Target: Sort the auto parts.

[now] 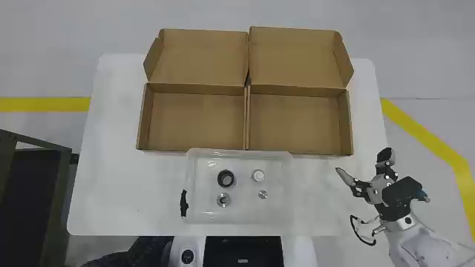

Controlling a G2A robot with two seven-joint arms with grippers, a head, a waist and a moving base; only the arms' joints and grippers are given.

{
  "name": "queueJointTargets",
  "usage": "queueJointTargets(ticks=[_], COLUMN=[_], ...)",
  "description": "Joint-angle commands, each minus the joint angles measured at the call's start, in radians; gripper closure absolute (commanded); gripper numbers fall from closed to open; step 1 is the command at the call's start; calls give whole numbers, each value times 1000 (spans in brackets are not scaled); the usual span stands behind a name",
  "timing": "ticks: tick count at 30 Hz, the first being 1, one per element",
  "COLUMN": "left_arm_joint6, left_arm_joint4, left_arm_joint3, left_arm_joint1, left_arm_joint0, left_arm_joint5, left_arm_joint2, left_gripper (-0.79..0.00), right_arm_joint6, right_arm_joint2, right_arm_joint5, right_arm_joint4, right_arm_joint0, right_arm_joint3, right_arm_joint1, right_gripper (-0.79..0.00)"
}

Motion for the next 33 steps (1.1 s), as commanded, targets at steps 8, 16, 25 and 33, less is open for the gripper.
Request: queueJointTargets(ticks=[8, 16, 25, 33], left_arm_joint6=[0, 0, 0, 0], left_arm_joint4=[0, 0, 0, 0], left_arm_joint3=[0, 0, 0, 0], left_arm_joint1=[0, 0, 0, 0], left_arm_joint0=[0, 0, 0, 0], left_arm_joint5=[0, 0, 0, 0], left_arm_joint2=[0, 0, 0, 0], left_gripper=[-784, -784, -785, -785], right_arm_joint6=[0, 0, 4, 92], right_arm_joint2=[0, 0, -2, -49], right_arm_joint5=[0, 0, 0, -65], right_arm_joint4=[0, 0, 0, -36], right_arm_joint0=[0, 0, 2, 42], right_arm_joint3=[0, 0, -1, -56], right_arm_joint1=[0, 0, 0, 4], right_gripper=[-785, -784, -785, -785])
